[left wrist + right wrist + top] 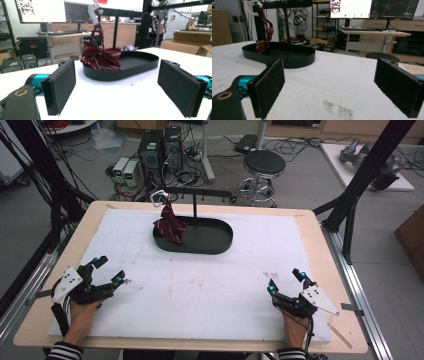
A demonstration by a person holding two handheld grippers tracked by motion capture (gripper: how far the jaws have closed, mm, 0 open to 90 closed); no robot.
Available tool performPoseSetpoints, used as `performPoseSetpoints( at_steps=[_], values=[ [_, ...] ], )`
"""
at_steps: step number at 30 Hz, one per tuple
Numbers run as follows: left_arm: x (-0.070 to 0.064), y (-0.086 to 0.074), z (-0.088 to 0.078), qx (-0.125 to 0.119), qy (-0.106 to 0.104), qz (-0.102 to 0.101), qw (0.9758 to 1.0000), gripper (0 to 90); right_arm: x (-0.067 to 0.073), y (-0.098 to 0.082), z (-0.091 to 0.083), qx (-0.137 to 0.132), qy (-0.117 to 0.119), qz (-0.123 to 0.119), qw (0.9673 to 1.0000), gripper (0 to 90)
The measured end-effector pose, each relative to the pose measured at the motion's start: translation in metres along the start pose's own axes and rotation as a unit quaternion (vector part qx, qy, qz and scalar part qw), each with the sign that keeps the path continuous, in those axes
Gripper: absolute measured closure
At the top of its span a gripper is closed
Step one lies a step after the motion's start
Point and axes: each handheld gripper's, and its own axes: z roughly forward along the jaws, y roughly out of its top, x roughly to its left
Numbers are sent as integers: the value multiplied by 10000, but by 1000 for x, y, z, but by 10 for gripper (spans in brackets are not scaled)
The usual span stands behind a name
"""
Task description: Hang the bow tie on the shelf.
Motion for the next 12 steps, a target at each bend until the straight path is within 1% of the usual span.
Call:
performPoseSetpoints(
  at_steps=[1, 2, 3, 5, 7, 10, 12],
  values=[
    [-1, 0, -1, -35, 23, 48, 10000, 154, 0, 0, 0, -3, 10, -1, 10000, 88],
    [-1, 0, 0, -69, 28, 26, 10000, 154, 1, 0, 0, -9, -3, -20, 10000, 88],
    [0, 0, 0, -41, 14, -12, 10000, 154, 1, 0, 0, -9, -3, -20, 10000, 88],
    [0, 0, 0, -26, 50, -21, 10000, 154, 0, 0, 0, -8, -5, -20, 10000, 88],
    [-1, 0, 0, -42, 86, 14, 10000, 155, 0, 0, 0, -7, -5, 10, 10000, 88],
    [-3, -1, 0, -41, 96, 125, 9999, 155, 0, 0, 0, -10, -2, 9, 10000, 88],
    [-3, -1, 0, -61, 111, 104, 9999, 155, 0, 0, 0, -2, -1, 32, 10000, 88]
  ],
)
